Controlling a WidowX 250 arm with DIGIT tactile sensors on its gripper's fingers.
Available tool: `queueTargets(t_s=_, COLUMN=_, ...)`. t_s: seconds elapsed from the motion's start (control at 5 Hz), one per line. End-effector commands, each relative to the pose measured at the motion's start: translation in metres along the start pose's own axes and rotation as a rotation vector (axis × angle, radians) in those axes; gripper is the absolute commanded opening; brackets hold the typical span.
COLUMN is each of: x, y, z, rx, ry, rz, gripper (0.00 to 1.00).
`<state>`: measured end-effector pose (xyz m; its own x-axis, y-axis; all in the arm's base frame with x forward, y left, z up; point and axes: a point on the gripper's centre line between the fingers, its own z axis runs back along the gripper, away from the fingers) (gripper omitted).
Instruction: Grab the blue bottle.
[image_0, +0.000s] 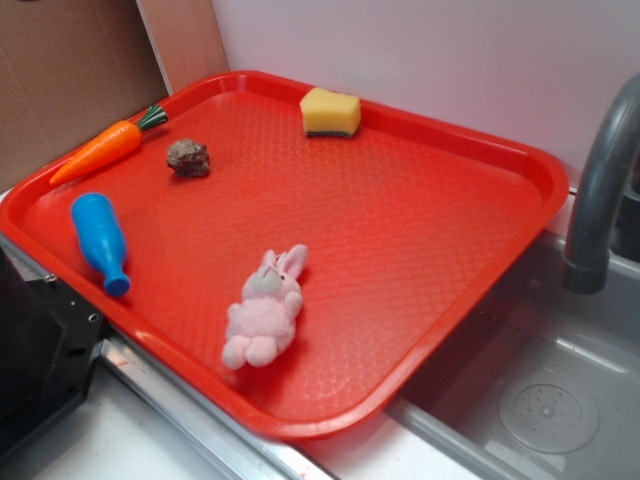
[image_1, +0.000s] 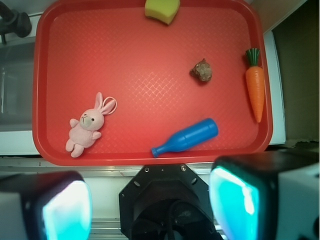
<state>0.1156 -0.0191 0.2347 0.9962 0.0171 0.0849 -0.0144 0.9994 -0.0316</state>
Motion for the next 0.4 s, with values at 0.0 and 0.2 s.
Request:
queueTargets(t_s=0.0, x=0.0, y=0.0, z=0.0, rx=0.0, ry=0.0, rz=0.0, gripper=1.0)
queueTargets(t_s=0.2, x=-0.003, y=0.052, z=-0.048, rx=0.009, ry=0.118, rz=0.239, gripper=1.0)
